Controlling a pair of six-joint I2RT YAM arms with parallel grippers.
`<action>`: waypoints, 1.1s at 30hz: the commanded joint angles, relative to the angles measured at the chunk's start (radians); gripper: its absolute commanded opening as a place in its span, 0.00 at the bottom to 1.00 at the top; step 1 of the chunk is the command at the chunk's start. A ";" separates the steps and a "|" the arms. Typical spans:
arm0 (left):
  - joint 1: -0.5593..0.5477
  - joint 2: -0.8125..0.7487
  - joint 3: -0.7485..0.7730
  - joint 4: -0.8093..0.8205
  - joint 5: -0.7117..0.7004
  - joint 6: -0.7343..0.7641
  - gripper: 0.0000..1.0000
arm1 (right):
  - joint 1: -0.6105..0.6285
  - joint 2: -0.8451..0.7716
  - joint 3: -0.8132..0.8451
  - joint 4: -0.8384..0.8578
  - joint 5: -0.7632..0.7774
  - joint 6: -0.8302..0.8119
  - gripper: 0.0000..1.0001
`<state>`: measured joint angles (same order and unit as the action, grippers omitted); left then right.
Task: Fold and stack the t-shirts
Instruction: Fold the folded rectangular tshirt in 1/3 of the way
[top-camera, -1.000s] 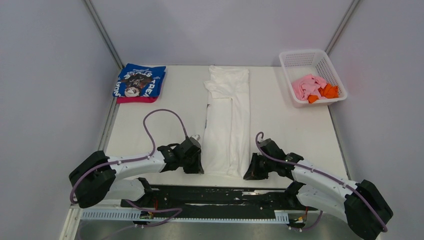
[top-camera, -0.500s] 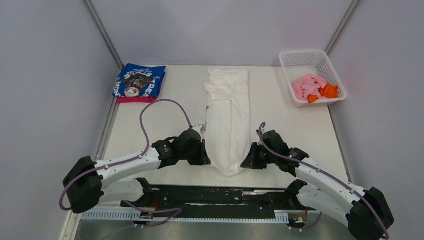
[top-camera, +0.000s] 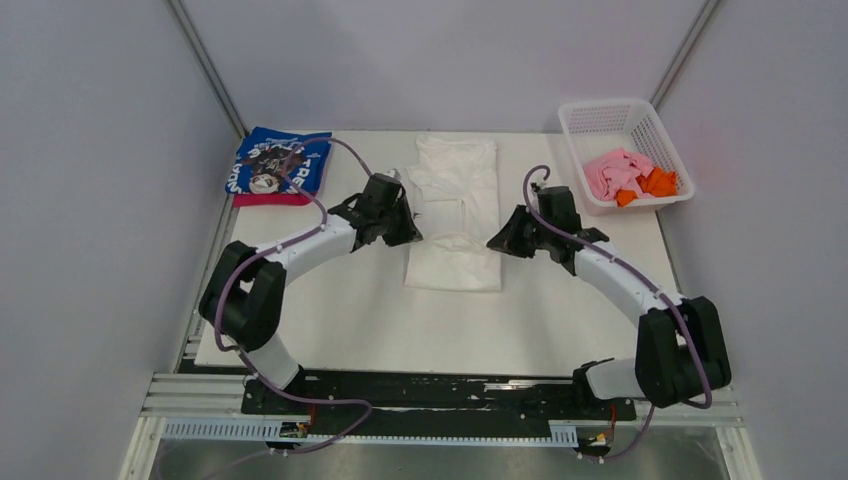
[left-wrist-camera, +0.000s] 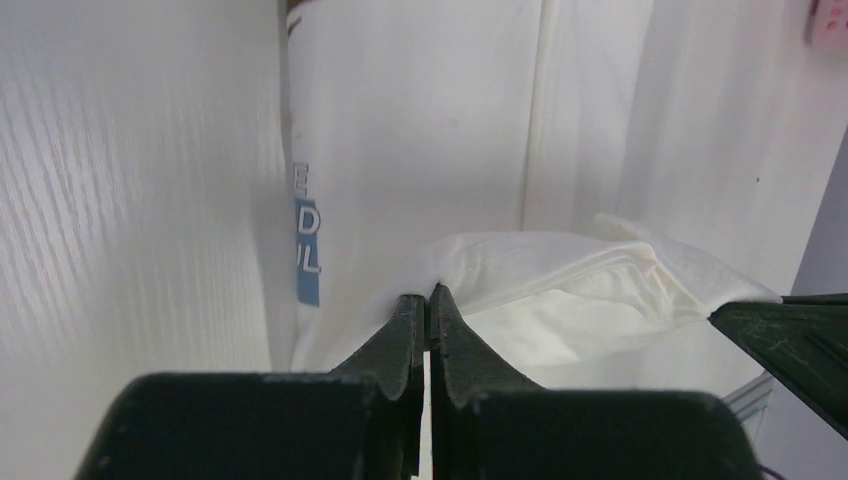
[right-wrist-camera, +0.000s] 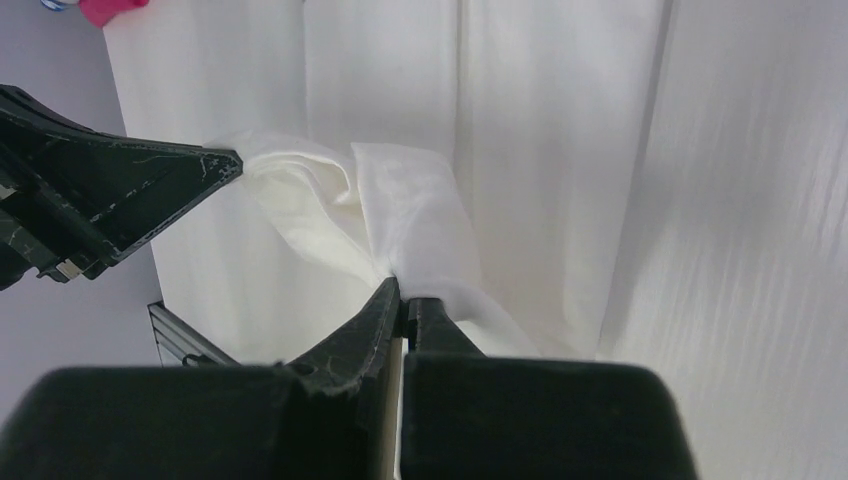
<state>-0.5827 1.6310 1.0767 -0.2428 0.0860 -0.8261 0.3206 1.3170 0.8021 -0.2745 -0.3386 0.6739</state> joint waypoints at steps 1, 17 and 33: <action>0.059 0.077 0.120 0.000 0.027 0.061 0.00 | -0.047 0.131 0.148 0.074 -0.061 -0.074 0.00; 0.150 0.348 0.417 -0.049 0.085 0.162 0.00 | -0.133 0.419 0.396 0.084 -0.095 -0.124 0.00; 0.182 0.469 0.608 -0.099 0.092 0.180 0.97 | -0.184 0.593 0.527 0.131 -0.094 -0.166 0.78</action>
<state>-0.4183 2.1242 1.6096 -0.3344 0.1734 -0.6727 0.1474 1.9236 1.2758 -0.1822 -0.4229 0.5488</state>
